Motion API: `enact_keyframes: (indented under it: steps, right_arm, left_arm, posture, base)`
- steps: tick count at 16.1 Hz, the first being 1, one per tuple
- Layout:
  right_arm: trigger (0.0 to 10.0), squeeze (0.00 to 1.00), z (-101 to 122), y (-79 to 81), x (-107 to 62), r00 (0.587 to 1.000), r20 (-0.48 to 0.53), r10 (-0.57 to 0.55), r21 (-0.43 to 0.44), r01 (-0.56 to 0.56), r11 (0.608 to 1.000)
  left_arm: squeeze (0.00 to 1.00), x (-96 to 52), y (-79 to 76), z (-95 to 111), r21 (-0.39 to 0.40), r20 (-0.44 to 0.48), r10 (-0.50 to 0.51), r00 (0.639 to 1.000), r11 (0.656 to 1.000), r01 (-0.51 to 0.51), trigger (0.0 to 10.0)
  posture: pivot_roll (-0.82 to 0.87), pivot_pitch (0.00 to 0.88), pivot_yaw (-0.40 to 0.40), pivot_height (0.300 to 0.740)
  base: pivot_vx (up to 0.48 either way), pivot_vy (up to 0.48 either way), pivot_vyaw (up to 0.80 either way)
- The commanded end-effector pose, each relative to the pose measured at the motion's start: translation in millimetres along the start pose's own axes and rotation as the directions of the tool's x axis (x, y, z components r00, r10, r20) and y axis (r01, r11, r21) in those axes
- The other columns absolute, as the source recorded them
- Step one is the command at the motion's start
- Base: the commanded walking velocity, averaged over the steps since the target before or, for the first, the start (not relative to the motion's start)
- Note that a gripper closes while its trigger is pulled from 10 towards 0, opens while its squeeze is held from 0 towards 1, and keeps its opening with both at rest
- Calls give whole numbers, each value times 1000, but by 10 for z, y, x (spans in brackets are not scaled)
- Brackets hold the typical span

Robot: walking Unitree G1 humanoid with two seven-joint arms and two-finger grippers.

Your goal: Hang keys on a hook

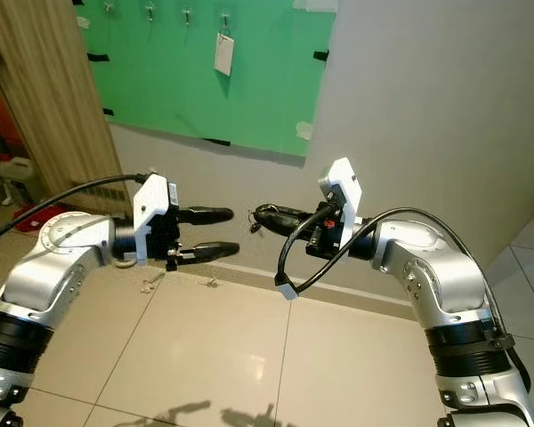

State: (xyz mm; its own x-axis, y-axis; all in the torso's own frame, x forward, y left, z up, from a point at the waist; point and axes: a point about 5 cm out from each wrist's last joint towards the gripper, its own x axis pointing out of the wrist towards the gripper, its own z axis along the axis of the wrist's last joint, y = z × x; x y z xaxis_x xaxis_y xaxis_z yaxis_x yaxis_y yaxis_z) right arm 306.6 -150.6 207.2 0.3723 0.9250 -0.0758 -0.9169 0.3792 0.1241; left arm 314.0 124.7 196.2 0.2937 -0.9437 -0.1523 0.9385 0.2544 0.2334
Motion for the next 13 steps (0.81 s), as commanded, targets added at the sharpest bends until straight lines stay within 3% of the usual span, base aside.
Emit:
enact_keyframes:
  steps: [1,11,13]
  right_arm:
    - [0,0,39,19,19,1000,-14,10,-18,-10,1000]
    - [0,0,102,82,131,998,32,47,-18,-47,999]
    - [0,0,129,93,142,997,58,46,-14,-46,999]
  left_arm:
    - [0,53,-7,84,17,22,-36,999,999,36,10000]
    - [0,161,17,65,-15,48,-23,999,1000,23,10000]
    - [0,194,-10,30,-58,54,-28,998,998,31,10000]
  posture:
    - [-67,0,-56,740]
    - [-66,0,-54,740]
    - [-68,0,-51,740]
  base:
    - [0,0,0]
    - [0,0,0]
    - [0,0,0]
